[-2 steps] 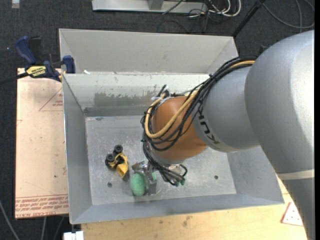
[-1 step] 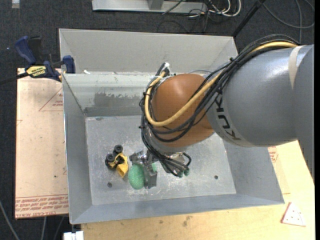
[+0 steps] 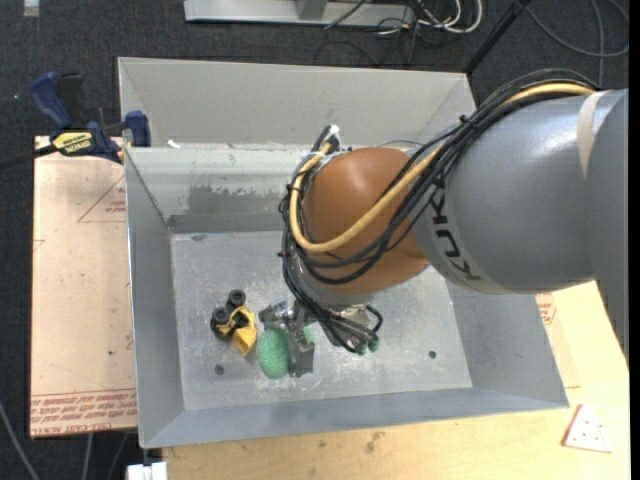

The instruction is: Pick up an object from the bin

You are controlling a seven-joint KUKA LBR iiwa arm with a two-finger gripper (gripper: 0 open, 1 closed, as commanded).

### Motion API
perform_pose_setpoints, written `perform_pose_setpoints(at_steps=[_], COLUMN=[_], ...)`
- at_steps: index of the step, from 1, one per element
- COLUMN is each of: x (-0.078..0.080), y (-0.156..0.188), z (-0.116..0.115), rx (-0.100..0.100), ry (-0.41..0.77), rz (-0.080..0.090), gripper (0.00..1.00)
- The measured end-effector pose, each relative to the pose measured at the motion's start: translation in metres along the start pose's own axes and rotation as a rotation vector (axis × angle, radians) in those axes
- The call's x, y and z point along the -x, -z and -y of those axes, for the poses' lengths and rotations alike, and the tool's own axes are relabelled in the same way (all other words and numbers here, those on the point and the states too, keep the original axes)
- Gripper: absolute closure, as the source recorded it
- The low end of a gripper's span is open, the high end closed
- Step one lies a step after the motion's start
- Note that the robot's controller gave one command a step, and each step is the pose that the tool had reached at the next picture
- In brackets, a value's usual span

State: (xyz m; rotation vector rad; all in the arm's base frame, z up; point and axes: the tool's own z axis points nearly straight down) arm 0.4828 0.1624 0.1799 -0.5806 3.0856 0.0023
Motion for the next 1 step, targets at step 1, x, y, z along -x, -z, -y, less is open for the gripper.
perform_pose_setpoints(at_steps=[1], x=[0.0108], y=[0.0900], z=[-0.0087], rx=[-0.001], ry=[-0.006], rz=[0.001], gripper=[1.00])
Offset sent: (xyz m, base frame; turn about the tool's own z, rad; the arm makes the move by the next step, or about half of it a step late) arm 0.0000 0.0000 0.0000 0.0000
